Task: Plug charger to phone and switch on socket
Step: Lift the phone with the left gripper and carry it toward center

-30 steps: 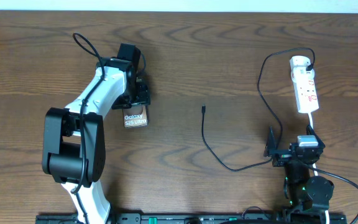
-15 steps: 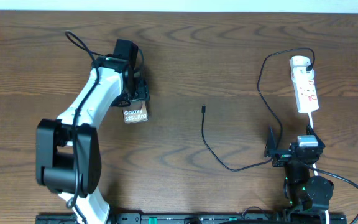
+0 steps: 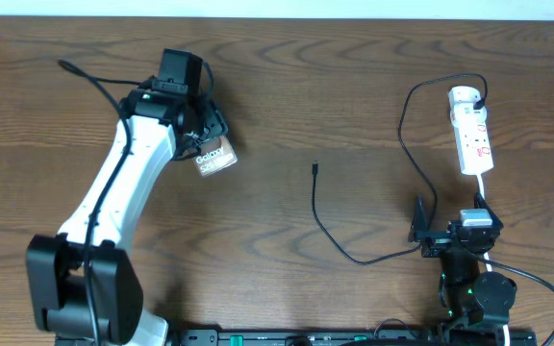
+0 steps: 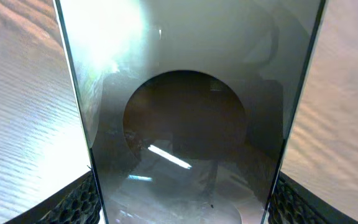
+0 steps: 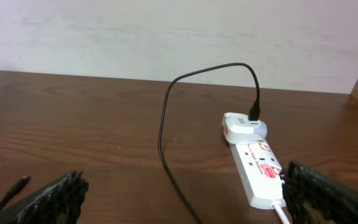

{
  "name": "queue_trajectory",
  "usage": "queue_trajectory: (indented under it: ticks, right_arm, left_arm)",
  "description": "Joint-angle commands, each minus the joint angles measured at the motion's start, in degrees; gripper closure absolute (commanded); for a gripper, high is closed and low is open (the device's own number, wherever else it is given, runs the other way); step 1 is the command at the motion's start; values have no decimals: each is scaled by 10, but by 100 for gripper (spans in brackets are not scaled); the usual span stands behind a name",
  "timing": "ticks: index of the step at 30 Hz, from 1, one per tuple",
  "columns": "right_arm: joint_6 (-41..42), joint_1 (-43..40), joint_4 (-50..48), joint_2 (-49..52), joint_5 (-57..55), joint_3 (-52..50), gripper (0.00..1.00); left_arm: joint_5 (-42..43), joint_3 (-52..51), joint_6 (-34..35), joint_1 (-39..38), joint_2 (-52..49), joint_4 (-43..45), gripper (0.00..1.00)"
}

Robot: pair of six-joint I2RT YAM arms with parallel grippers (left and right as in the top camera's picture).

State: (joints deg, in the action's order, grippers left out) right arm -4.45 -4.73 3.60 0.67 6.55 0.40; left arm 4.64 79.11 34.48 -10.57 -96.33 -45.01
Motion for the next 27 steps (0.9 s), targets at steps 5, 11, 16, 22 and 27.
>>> queue_trajectory:
  ticks: [5,11,16,22,27]
  right_arm:
    - [-5,3,2,-4,-4,-1,1]
    - [-5,3,2,-4,-4,-1,1]
    - [-5,3,2,-4,-4,-1,1]
    - [-5,3,2,-4,-4,-1,1]
    - [-5,3,2,-4,-4,-1,1]
  left_arm:
    - [71,4,110,2,38,0,93]
    - [108,4,164,2,39,-10,93]
    - [154,4,184,3,39,-11,93]
    - [192,3,221,3,39,-12,93]
    - [212,3,243,3,39,-12,93]
